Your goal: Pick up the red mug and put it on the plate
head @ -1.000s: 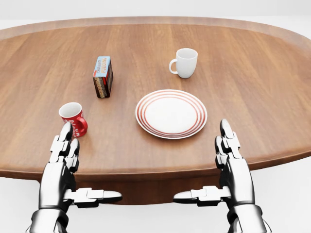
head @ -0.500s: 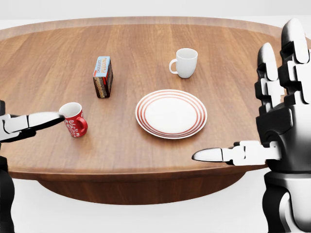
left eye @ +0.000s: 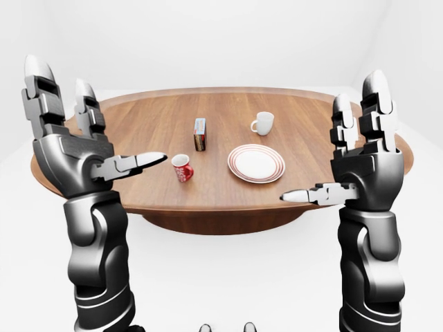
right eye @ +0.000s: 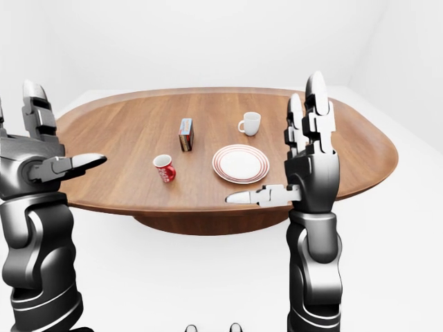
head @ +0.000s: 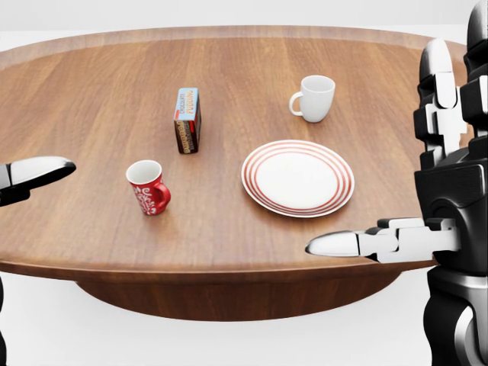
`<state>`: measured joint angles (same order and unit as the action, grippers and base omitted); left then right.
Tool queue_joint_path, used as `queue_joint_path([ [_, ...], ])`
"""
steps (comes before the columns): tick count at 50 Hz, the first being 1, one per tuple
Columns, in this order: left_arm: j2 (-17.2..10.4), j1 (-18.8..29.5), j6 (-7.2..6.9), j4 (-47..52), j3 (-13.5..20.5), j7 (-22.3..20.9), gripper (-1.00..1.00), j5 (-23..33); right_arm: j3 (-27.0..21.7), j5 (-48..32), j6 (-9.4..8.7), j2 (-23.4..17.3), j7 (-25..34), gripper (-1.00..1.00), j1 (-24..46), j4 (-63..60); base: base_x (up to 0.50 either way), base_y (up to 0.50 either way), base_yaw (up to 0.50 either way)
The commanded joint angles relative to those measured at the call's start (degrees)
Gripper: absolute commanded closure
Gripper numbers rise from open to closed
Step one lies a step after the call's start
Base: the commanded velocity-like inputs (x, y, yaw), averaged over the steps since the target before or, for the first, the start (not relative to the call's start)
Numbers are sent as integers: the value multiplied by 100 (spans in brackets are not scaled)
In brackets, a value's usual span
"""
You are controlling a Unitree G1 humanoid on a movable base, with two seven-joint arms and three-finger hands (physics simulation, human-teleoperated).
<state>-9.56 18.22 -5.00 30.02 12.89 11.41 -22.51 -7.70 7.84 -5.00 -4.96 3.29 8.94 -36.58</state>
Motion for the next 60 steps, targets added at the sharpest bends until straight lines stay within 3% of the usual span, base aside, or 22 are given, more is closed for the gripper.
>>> queue_joint_path([
  [1, -50, 35, 0, 2, 40, 14, -98, -47, 22, -32, 0, 15, 73, -100, 21, -44, 0, 50, 0],
  [28, -46, 2, 0, -88, 45, -34, -98, -20, 0, -108, 0, 16, 53, -100, -70, -16, 0, 49, 0],
  [46, -57, 1, 0, -121, 59, -45, -98, -32, 9, -123, 0, 28, 134, -100, -123, -83, 1, 0, 0],
  [60, -51, 7, 0, -107, 40, -39, -98, -23, -9, -22, 0, 41, 167, -100, -147, -113, 50, 0, 0],
])
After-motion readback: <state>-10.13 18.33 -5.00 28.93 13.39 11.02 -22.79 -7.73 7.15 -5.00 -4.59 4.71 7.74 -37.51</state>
